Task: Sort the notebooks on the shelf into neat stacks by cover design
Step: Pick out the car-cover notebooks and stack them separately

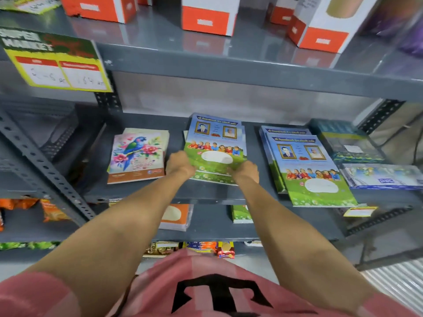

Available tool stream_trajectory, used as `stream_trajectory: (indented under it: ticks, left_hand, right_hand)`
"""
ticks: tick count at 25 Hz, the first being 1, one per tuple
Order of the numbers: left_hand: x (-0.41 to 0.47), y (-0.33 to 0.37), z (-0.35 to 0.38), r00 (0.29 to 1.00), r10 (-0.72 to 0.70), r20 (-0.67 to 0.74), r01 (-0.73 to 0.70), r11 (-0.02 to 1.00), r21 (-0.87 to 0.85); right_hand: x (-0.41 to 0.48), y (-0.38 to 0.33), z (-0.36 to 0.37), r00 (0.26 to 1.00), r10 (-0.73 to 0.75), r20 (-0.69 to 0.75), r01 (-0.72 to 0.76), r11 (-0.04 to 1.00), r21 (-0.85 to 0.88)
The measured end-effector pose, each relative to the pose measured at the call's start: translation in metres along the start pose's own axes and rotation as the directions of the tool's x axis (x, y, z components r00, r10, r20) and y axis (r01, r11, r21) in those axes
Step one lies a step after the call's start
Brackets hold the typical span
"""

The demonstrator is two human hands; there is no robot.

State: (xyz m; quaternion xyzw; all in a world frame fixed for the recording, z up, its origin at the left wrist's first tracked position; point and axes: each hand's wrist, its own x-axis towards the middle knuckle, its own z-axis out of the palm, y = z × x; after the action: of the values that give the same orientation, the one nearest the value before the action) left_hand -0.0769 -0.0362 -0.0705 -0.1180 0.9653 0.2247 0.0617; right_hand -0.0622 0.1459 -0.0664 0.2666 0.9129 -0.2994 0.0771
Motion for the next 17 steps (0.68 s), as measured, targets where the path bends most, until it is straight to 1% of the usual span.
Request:
stream_trajectory:
  ticks: [1,2,3,4,6,7,8,9,10,12,14,16,17]
  left_hand:
    - [0.006,0.0,-0.003,0.998,-0.048,-0.027,0.046,0.998,-0.053]
    - [0.012,0.004,-0.005,0.994,-0.097,-0.044,0.09,0.985,-0.144]
    - [0.018,0.007,-0.007,0.989,-0.144,-0.039,0.128,0.952,-0.277]
    - [0.021,0.012,-0.009,0.986,-0.168,-0.02,0.142,0.888,-0.437]
    - [0.019,0.035,-0.007,0.988,-0.153,0.024,0.123,0.682,-0.721]
    - [0.012,0.053,-0.004,0.993,-0.115,0.039,0.099,0.587,-0.803]
    - [0.002,0.074,0.0,0.996,-0.069,0.051,0.08,0.52,-0.851]
    - [-0.009,0.095,0.005,0.998,-0.031,0.063,0.07,0.479,-0.875]
    - [-0.018,0.114,0.011,0.997,-0.003,0.081,0.073,0.461,-0.884]
    - [-0.037,0.148,0.031,0.985,0.065,0.157,0.109,0.465,-0.879]
    - [-0.059,0.17,0.05,0.962,0.124,0.244,0.148,0.513,-0.846]
    - [-0.074,0.184,0.068,0.935,0.173,0.309,0.152,0.593,-0.791]
    - [-0.078,0.186,0.074,0.925,0.194,0.328,0.128,0.652,-0.747]
  right_hand:
    - [0.0,0.001,-0.005,1.0,0.007,0.026,-0.008,0.998,0.059]
    - [0.002,0.003,-0.014,0.999,0.005,0.049,-0.011,0.993,0.12]
    - [0.002,0.003,-0.025,0.998,-0.005,0.063,-0.006,0.986,0.169]
    - [0.004,0.003,-0.036,0.999,-0.023,0.041,0.014,0.981,0.194]
    - [0.012,0.005,-0.063,0.992,-0.078,-0.101,0.095,0.98,0.175]
    - [0.016,0.008,-0.079,0.979,-0.096,-0.18,0.124,0.981,0.15]
    - [0.021,0.013,-0.095,0.963,-0.096,-0.251,0.133,0.982,0.136]
    - [0.028,0.023,-0.111,0.948,-0.072,-0.309,0.12,0.983,0.138]
    - [0.033,0.034,-0.124,0.936,-0.037,-0.349,0.092,0.986,0.142]
    - [0.04,0.068,-0.15,0.913,0.031,-0.407,0.033,0.988,0.148]
    - [0.043,0.106,-0.164,0.904,0.092,-0.418,-0.06,0.994,0.089]
    - [0.044,0.141,-0.165,0.918,0.16,-0.363,-0.174,0.985,-0.006]
    - [0.04,0.153,-0.164,0.922,0.19,-0.337,-0.218,0.975,-0.049]
